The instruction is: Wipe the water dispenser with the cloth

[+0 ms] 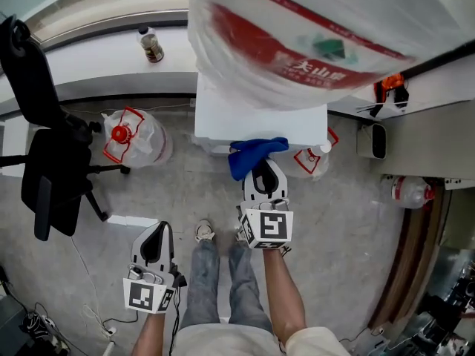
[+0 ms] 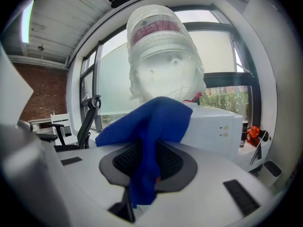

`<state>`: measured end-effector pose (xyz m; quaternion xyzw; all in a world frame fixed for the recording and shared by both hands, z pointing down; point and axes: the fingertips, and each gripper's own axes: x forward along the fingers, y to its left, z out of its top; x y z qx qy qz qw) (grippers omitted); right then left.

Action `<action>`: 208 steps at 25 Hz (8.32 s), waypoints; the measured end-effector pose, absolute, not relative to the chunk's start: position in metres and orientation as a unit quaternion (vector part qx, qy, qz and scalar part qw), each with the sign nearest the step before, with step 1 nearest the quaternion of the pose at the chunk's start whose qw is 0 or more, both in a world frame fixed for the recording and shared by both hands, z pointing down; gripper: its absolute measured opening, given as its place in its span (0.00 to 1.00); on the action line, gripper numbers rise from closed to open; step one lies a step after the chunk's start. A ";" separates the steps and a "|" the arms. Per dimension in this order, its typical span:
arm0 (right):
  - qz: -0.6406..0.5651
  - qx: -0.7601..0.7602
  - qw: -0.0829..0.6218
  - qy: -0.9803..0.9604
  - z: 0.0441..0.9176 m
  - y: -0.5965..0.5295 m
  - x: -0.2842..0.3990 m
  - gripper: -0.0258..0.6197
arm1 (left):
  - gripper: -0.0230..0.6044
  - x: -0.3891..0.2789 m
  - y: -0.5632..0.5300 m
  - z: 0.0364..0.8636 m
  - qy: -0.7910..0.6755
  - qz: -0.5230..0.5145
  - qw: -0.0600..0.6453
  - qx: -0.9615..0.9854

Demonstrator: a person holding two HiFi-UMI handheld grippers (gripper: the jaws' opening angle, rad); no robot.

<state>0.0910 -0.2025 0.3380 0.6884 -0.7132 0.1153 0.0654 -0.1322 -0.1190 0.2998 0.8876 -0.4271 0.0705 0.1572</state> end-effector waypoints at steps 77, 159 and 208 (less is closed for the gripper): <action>0.089 0.605 0.080 -0.787 0.585 -0.247 -0.002 0.18 | 0.05 -0.142 -0.127 0.493 -0.485 0.035 0.151 0.861; -0.042 0.766 0.029 -0.641 0.647 -0.162 0.235 0.18 | 0.05 0.000 -0.209 0.650 -0.368 -0.087 0.015 0.926; -0.092 0.753 -0.022 -0.651 0.531 -0.157 0.235 0.19 | 0.05 -0.006 -0.202 0.638 -0.364 -0.116 0.008 0.924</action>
